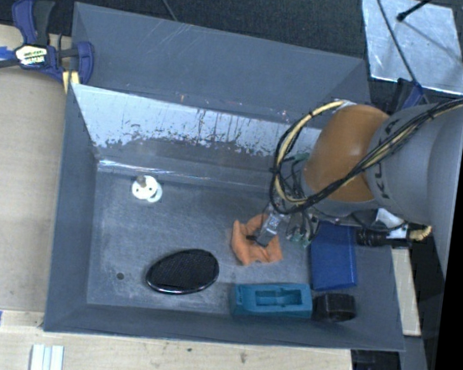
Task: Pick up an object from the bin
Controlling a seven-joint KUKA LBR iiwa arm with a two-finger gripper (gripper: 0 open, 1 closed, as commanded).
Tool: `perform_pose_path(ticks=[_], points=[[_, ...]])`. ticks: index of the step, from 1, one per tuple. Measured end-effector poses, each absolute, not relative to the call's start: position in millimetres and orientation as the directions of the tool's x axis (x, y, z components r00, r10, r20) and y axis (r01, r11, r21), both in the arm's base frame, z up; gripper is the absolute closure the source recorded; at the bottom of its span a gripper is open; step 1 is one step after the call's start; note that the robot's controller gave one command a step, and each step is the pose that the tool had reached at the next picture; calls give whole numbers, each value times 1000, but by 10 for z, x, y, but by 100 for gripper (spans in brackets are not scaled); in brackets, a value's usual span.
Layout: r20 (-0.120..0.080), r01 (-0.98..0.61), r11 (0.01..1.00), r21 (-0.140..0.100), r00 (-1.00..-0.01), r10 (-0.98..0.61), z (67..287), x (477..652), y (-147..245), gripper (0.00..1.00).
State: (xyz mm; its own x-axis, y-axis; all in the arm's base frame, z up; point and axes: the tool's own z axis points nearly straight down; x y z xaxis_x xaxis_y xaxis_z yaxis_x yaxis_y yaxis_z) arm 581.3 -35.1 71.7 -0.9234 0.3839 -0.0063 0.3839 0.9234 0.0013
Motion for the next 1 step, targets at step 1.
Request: perform_pose_path(ticks=[1], points=[[-6,384,924,1,-924,384,717,5813,-351,100]])
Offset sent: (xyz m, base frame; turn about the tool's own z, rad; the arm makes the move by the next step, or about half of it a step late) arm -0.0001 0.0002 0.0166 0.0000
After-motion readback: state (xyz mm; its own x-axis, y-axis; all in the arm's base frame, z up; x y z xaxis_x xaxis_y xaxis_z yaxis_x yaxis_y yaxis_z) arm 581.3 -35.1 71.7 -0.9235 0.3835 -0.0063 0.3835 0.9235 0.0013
